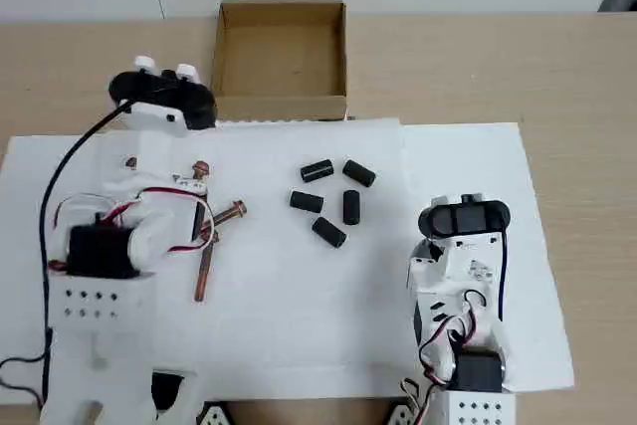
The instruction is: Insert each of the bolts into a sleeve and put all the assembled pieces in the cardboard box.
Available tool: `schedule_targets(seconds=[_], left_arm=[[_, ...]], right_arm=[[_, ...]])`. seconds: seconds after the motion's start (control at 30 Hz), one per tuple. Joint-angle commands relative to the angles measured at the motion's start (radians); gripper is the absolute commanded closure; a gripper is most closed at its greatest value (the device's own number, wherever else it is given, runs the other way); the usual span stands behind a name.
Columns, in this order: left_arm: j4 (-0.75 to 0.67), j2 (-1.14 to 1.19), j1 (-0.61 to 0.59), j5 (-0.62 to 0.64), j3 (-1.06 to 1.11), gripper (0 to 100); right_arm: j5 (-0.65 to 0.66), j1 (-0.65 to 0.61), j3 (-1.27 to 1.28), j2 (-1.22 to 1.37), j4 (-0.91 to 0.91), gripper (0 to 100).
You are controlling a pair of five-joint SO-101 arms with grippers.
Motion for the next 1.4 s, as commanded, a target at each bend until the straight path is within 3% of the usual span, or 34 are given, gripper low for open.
schedule_targets(seconds=[0.0,0.23,0.5,0.77,1.03,1.37], left_arm=[[-0.02,0.025,0.0,-0.011,-0.042,99],[-0.091,0.137,-0.058,-0.078,-0.045,99],[-0.046,0.189,-0.058,-0.124,-0.094,99],[-0.005,0.193,-0.086,-0.129,-0.114,99],[0.055,0.195,-0.146,-0.13,-0.128,99],[0.032,0.195,-0.144,-0.132,-0.058,99]], right_arm=[[-0.005,-0.004,-0.054,-0.016,-0.033,99.5],[-0.009,-0.062,-0.368,0.124,0.113,90.9],[-0.064,-0.064,-0.901,0.69,0.15,89.2],[-0.048,-0.065,-1.344,1.211,0.383,89.2],[0.252,-0.07,-1.752,1.62,0.631,89.1],[0.46,-0.179,-1.89,1.868,0.639,88.7]])
